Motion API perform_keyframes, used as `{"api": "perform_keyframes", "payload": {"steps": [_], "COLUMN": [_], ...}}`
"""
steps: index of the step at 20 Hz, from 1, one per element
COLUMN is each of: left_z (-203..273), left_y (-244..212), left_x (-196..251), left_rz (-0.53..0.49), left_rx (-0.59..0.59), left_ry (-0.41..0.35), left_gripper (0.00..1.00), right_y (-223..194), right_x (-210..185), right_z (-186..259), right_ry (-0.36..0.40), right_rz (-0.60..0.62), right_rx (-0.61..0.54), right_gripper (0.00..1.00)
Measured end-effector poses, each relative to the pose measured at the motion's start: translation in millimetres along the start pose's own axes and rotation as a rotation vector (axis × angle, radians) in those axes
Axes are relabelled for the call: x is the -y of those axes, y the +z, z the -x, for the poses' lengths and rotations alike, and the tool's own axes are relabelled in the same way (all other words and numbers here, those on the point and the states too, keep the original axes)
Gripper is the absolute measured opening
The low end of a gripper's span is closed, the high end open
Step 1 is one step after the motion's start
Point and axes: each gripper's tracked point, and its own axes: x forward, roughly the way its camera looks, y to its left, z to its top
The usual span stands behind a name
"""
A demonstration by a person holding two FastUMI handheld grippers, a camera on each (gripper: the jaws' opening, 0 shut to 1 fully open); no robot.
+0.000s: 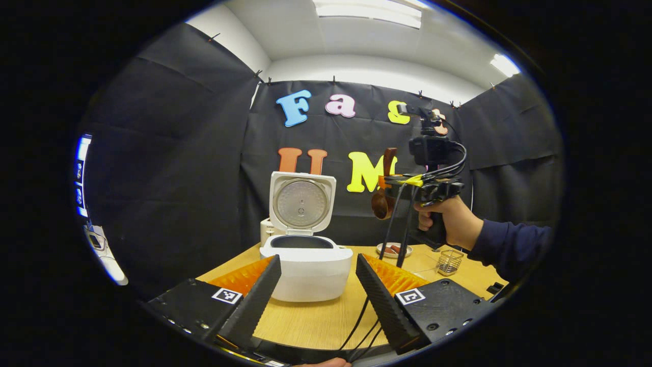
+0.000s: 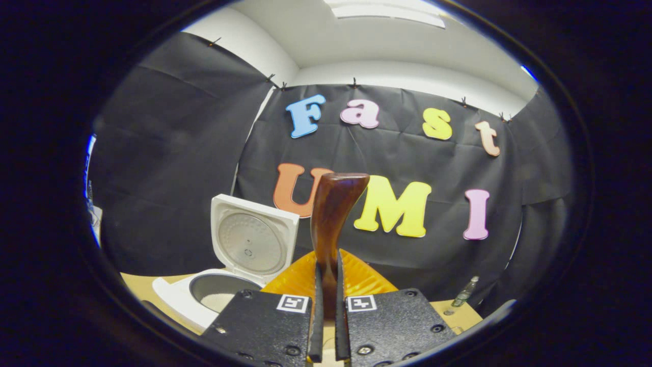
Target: Close the left gripper, press the button to open the rice cooker; take a wooden spoon from the chopstick holder with the right hand, scoop a spoonful of rice and pour it into the rice cooker, then put the wooden spoon back into the chopstick holder.
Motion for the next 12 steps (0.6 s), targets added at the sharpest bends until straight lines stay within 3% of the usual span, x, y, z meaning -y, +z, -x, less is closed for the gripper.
{"api": "perform_keyframes", "payload": {"steps": [7, 12], "left_z": [-5.9, -6.1], "left_y": [13.4, 20.7], "left_x": [30.3, 44.5], "left_rz": [-0.038, -0.06], "left_rx": [0.024, 0.034], "left_ry": [-0.011, -0.01], "left_gripper": [0.94, 0.94], "right_y": [-6.2, -24.2], "right_x": [74.8, 147.4], "right_z": [55.4, 73.9], "right_ry": [-0.041, -0.133], "right_rz": [-0.028, -0.102], "right_rx": [-0.014, -0.04], "right_gripper": [0.15, 0.16]}}
